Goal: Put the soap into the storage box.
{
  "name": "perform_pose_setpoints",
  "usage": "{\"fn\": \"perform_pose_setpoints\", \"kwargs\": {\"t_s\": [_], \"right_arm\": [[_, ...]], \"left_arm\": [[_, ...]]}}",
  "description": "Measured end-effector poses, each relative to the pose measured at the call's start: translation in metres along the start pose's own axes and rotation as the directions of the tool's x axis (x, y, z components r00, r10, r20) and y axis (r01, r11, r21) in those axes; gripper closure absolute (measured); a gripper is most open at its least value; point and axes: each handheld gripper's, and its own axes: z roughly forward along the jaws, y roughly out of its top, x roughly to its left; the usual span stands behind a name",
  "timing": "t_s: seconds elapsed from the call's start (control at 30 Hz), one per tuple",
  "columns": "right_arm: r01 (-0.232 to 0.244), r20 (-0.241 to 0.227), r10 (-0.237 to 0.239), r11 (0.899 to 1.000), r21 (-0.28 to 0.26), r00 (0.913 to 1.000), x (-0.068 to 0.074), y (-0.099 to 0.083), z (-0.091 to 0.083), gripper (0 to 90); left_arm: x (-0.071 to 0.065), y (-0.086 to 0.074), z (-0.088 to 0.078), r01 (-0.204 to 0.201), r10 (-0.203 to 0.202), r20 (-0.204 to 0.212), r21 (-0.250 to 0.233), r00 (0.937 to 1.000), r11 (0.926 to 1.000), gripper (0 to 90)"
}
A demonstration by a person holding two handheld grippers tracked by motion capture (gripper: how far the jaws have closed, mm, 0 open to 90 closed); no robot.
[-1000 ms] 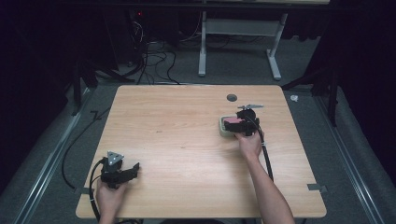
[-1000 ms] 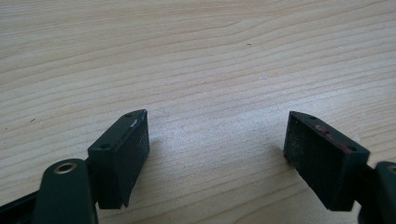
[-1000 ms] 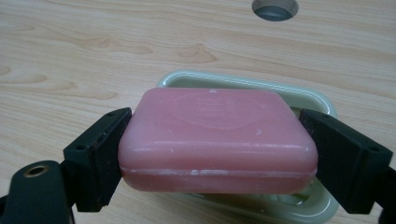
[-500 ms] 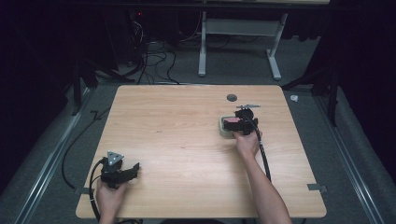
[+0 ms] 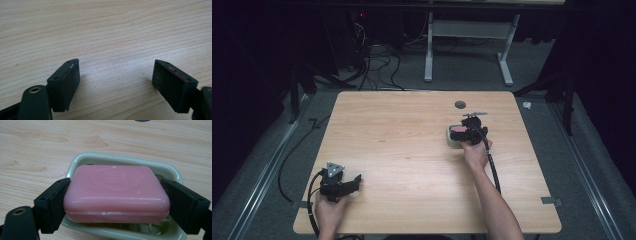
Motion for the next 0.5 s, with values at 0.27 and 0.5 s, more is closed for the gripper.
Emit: {"fn": "perform_pose_setpoints", "kwargs": {"t_s": [0.27, 0.5], "right_arm": [[-0.006, 0.0, 0.006, 1.0, 0.01, 1.0, 0.0005, -0.0026, 0.0019, 13.4], [-0.017, -0.004, 0.017, 1.0, 0.022, 0.9999, -0.0001, -0.004, 0.0043, 13.4]], "left_arm": [[0.0001, 0.0, 0.0, 0.001, -0.001, 0.001, 0.0, 1.0, 1.0, 22.8], [-0.0002, 0.0, 0.0001, 0.002, -0.002, 0.0, -0.002, 1.0, 1.0, 22.8]]}}
